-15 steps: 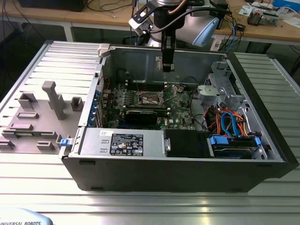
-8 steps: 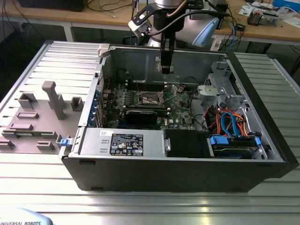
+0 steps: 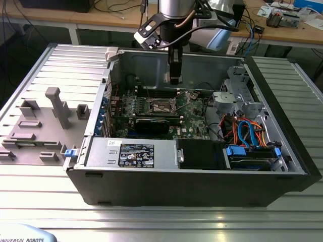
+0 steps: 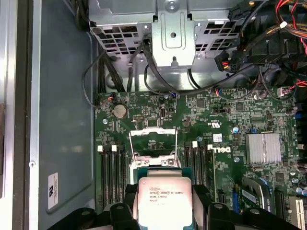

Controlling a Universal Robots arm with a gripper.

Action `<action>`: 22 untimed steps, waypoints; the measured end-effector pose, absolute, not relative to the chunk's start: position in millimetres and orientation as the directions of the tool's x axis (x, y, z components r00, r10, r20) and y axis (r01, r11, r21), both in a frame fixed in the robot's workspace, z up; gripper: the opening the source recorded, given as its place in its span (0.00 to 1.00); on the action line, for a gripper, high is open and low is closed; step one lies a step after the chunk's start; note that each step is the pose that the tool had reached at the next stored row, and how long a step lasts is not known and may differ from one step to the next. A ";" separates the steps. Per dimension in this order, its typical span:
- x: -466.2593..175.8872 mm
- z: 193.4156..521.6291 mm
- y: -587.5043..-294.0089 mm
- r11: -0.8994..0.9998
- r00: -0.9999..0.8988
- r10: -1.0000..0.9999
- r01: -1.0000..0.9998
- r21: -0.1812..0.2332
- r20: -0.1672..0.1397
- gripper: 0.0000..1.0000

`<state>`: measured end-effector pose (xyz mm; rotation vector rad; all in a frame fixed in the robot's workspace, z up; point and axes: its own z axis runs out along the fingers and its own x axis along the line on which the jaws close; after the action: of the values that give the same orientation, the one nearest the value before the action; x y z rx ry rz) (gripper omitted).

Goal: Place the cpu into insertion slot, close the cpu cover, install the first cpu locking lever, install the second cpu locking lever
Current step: 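Place the cpu into insertion slot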

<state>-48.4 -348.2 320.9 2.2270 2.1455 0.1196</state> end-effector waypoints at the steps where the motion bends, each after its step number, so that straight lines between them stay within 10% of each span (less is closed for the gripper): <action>1: -48.5 320.8 -348.3 -0.038 0.036 0.999 0.995 0.087 0.023 0.54; 22: -49.5 300.3 -348.2 -0.038 0.037 0.999 0.995 0.087 0.023 0.54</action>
<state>-49.5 -348.2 300.3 2.2273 2.1452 0.1196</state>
